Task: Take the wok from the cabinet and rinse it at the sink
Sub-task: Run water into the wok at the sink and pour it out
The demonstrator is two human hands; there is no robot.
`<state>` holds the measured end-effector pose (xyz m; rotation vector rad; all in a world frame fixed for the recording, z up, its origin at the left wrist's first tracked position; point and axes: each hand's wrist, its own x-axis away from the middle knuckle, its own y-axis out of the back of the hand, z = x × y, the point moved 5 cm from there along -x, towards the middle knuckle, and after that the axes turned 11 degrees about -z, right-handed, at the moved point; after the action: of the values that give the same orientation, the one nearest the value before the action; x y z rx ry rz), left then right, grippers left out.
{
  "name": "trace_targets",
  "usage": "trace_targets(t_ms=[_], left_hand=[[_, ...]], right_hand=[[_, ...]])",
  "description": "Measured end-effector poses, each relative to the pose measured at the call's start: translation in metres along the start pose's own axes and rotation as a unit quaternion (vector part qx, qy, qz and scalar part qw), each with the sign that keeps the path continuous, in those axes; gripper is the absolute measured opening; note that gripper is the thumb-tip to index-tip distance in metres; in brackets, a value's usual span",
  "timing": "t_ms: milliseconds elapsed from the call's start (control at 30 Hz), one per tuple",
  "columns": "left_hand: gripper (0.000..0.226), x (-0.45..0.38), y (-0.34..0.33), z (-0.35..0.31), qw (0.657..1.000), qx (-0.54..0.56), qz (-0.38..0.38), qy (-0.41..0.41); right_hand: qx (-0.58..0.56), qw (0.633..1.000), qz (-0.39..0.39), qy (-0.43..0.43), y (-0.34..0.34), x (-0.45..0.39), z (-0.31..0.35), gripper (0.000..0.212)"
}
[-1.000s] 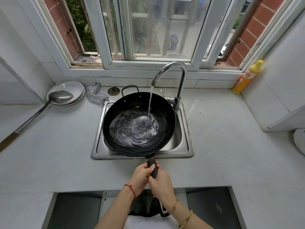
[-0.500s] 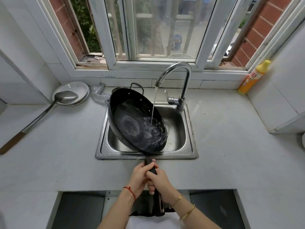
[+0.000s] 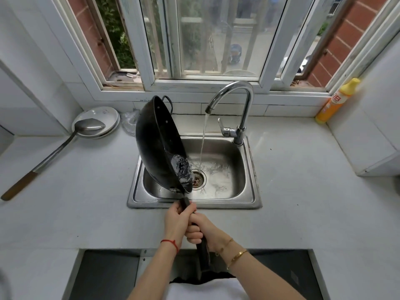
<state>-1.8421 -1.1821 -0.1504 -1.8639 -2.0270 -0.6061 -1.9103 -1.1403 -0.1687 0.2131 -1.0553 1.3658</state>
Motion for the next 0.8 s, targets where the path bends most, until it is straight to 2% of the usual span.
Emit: trace_targets(t_ms=[167,433,800], left_hand=[[0.014,-0.008,0.009,0.001,0.999,-0.028,-0.028,-0.022],[0.012,-0.008,0.010,-0.004,0.995,-0.067,-0.051,-0.054],[0.017,-0.003,0.005,-0.001,0.996,-0.075,-0.028,-0.027]], right_hand=[[-0.056,0.996,0.059,-0.042,-0.011,-0.001,-0.001,0.051],[-0.135,0.987,0.056,-0.072,-0.016,0.002,-0.003,0.056],[-0.197,0.975,0.069,-0.079,-0.013,0.002,-0.006,0.048]])
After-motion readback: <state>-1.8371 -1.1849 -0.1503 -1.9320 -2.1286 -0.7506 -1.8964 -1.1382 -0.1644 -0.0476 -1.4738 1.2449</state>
